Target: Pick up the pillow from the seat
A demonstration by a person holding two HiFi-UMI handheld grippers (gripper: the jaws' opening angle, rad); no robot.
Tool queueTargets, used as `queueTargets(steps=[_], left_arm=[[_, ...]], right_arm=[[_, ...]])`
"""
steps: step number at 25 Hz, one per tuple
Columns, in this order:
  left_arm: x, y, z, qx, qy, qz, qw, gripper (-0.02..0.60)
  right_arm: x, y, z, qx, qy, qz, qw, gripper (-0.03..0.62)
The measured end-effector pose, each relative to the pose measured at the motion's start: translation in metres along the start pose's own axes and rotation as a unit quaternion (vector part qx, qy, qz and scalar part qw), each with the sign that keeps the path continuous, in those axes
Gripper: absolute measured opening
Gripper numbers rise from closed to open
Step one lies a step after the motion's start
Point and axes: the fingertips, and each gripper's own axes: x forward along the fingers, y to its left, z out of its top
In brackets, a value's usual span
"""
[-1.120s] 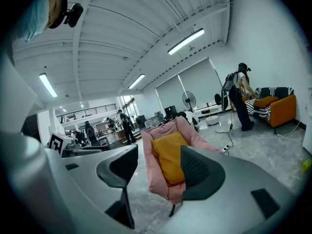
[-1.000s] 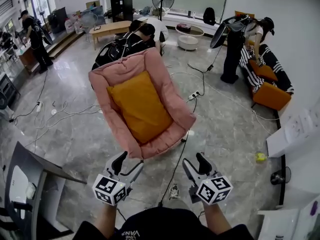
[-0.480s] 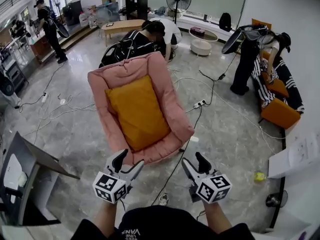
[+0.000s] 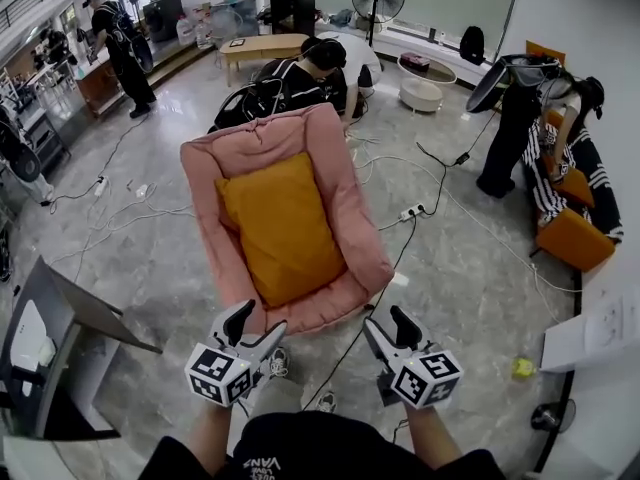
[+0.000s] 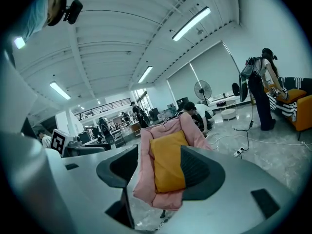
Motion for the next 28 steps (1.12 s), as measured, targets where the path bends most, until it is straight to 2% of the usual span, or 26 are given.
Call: queueTargets(steps=[5, 11, 28], left_arm=[[0.027, 0.022, 0.001, -0.004, 0.008, -0.021, 0.9997, 0.302], [0.069, 0.055, 0.02, -0.001, 0.007, -0.044, 0.999, 0.302], [0.11, 0.215, 0.05, -0.009, 0.013, -0.05, 0.9986, 0.302]], right_arm=[[0.02, -0.009, 0.004, 0.009, -0.003, -0.022, 1.0, 0.261], [0.055, -0.024, 0.018, 0.015, -0.003, -0.047, 0.999, 0.261], [0.196, -0.012, 0.058, 0.021, -0.02, -0.09, 0.996, 0.261]])
